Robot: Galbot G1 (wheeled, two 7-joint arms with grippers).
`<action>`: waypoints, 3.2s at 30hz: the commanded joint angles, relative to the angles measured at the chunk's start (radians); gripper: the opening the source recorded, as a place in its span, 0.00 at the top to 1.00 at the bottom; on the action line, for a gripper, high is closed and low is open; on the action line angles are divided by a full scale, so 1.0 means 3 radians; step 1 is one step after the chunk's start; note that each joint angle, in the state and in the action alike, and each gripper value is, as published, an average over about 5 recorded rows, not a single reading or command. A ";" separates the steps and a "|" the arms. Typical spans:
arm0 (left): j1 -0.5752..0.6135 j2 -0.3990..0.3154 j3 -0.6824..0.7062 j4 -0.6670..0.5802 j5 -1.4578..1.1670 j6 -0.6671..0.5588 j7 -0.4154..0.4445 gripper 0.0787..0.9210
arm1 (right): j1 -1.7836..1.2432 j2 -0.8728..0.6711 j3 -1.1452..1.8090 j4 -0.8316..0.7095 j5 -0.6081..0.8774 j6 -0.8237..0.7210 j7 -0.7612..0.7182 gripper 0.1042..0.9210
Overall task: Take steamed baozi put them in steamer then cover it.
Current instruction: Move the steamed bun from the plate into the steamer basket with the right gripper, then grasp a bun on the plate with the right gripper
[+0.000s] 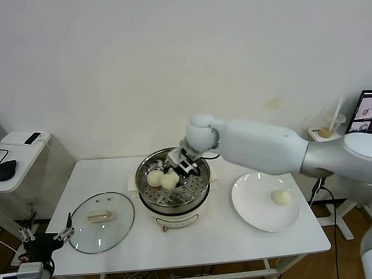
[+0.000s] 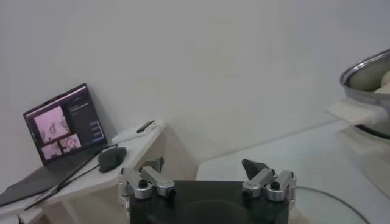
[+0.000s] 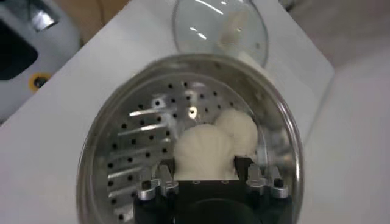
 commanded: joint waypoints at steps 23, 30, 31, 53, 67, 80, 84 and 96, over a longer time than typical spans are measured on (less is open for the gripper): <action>-0.0017 0.0008 0.0002 0.0019 -0.0015 -0.0006 -0.0001 0.12 | 0.0021 0.0112 -0.0124 0.0040 -0.0527 0.0796 -0.0009 0.19; -0.0039 0.0030 0.0013 0.0019 -0.0014 -0.0004 0.0000 0.12 | 0.0093 -0.0130 0.0240 -0.0028 -0.0248 0.0450 0.0018 0.12; -0.0041 0.0036 0.0016 0.0020 -0.0013 -0.0004 0.0001 0.12 | 0.0093 -0.0196 0.0301 -0.0031 -0.0216 0.0339 0.0011 0.12; -0.0121 0.0197 0.0125 0.0029 -0.0044 0.0012 0.0008 0.12 | -0.0688 -0.2127 0.1124 0.0149 -0.0740 -0.0650 -0.0396 0.12; -0.0132 0.0169 0.0176 0.0057 -0.0011 0.0030 0.0017 0.12 | -0.2024 -0.2198 0.2295 -0.0483 -0.1369 -0.0166 -0.0515 0.12; -0.0144 0.0107 0.0159 0.0050 0.0000 0.0066 0.0025 0.12 | -0.2295 -0.1554 0.2617 -0.1330 -0.1738 0.0054 -0.0410 0.12; -0.0150 0.0096 0.0164 0.0048 0.0000 0.0074 0.0026 0.12 | -0.2290 -0.1409 0.2624 -0.1465 -0.1798 0.0050 -0.0384 0.12; -0.0150 0.0103 0.0138 0.0090 -0.0012 0.0069 0.0027 0.12 | -0.2249 -0.1239 0.2617 -0.1677 -0.1915 -0.0007 -0.0367 0.12</action>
